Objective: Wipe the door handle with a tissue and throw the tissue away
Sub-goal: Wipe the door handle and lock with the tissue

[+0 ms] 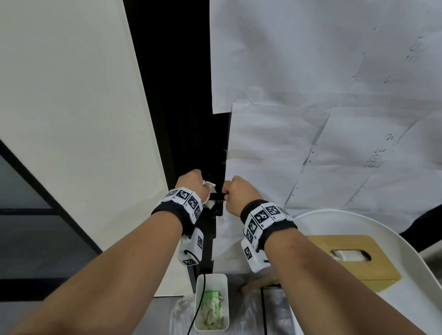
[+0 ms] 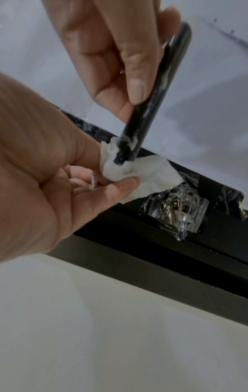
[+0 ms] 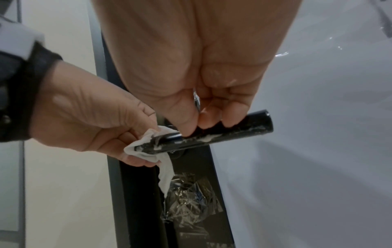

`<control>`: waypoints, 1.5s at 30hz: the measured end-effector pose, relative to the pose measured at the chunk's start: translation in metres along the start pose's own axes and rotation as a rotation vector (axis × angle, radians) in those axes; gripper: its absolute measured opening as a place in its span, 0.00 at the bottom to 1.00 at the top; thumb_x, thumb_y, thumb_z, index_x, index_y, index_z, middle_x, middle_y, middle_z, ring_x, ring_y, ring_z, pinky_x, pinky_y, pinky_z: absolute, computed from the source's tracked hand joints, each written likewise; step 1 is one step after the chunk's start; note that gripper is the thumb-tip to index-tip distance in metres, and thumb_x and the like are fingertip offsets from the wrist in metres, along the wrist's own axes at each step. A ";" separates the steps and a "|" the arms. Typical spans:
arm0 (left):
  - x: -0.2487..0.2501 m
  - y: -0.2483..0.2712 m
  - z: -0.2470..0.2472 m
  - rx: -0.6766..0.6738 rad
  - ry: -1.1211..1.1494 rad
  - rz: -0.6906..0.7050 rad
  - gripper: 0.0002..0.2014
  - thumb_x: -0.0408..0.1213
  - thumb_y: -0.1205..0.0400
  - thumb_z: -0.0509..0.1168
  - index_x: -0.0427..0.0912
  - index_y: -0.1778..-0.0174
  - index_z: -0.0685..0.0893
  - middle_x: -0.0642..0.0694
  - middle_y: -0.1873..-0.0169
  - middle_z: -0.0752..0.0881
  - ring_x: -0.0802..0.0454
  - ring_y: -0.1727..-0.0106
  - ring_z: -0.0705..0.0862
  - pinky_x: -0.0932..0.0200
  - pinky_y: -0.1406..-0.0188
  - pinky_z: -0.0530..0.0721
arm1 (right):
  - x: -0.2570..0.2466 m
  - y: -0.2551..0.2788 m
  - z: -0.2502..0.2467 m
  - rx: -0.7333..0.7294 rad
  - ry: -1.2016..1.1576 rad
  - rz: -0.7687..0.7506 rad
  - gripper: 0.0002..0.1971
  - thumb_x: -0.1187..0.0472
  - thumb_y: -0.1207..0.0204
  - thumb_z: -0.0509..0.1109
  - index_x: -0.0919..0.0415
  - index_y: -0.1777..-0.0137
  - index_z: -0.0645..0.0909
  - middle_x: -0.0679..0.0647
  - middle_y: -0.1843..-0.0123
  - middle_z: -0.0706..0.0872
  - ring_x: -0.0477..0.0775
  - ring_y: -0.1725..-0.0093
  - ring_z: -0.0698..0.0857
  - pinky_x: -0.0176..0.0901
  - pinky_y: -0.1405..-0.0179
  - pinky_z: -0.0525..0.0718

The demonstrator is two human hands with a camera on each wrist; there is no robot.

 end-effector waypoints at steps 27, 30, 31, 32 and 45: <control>-0.007 0.008 0.001 0.008 0.059 -0.057 0.10 0.42 0.21 0.66 0.41 0.61 0.73 0.48 0.71 0.76 0.47 0.65 0.77 0.61 0.73 0.70 | 0.004 0.000 -0.002 -0.004 0.026 -0.003 0.12 0.64 0.22 0.62 0.55 0.41 0.81 0.58 0.42 0.78 0.62 0.45 0.81 0.50 0.53 0.82; -0.005 0.005 0.001 0.015 0.073 -0.060 0.11 0.43 0.21 0.67 0.40 0.61 0.74 0.49 0.72 0.75 0.48 0.66 0.77 0.62 0.77 0.68 | 0.003 -0.001 -0.002 -0.004 0.029 -0.004 0.12 0.65 0.22 0.62 0.55 0.42 0.81 0.58 0.43 0.78 0.62 0.45 0.81 0.48 0.55 0.80; -0.004 0.004 0.000 0.014 0.082 -0.063 0.11 0.42 0.21 0.67 0.40 0.61 0.75 0.48 0.71 0.76 0.48 0.65 0.77 0.62 0.77 0.69 | 0.003 -0.001 -0.002 -0.005 0.032 -0.004 0.12 0.65 0.22 0.62 0.55 0.42 0.81 0.58 0.43 0.78 0.62 0.45 0.81 0.48 0.55 0.81; -0.004 0.004 0.000 0.014 0.093 -0.068 0.11 0.42 0.22 0.67 0.40 0.61 0.75 0.48 0.70 0.76 0.48 0.65 0.78 0.62 0.76 0.69 | 0.002 -0.001 -0.002 -0.006 0.033 -0.005 0.12 0.65 0.22 0.62 0.55 0.42 0.81 0.58 0.43 0.78 0.62 0.45 0.81 0.49 0.54 0.81; -0.004 0.023 -0.007 0.003 0.081 -0.084 0.10 0.43 0.19 0.66 0.41 0.58 0.76 0.45 0.64 0.80 0.48 0.62 0.79 0.59 0.64 0.75 | 0.002 0.002 -0.002 0.010 0.043 0.001 0.13 0.64 0.21 0.62 0.54 0.40 0.81 0.58 0.42 0.78 0.62 0.44 0.81 0.53 0.51 0.84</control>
Point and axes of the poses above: each hand's wrist, its own y-axis away from the middle knuckle, its own z-axis out of the palm, x = y × z, the point moved 5 cm from there along -y, towards the middle knuckle
